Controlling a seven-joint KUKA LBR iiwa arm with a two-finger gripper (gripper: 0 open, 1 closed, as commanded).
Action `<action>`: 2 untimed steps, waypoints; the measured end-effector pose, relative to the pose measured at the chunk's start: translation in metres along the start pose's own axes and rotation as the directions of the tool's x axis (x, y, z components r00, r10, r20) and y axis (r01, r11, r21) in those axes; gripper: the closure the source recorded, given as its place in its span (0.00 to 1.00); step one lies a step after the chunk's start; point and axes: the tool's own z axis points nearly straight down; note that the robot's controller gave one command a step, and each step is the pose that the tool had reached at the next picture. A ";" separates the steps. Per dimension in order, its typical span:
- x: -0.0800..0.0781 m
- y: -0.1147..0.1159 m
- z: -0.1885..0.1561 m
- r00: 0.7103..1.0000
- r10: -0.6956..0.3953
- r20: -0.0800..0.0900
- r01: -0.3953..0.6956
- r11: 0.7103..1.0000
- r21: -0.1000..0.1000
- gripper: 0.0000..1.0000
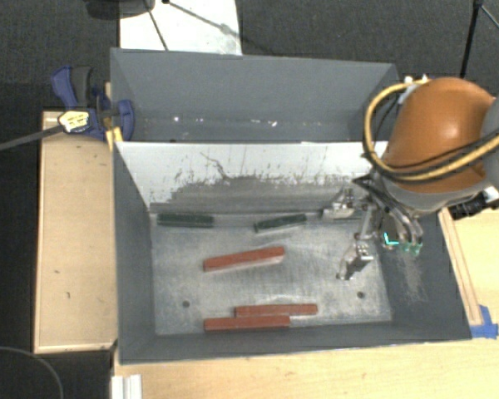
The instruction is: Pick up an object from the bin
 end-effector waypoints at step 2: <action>0.001 0.012 0.037 0.998 -0.057 0.015 0.057 0.998 0.002 0.00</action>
Offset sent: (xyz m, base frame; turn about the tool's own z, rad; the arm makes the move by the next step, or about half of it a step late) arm -0.0147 0.0426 -0.1405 -0.1739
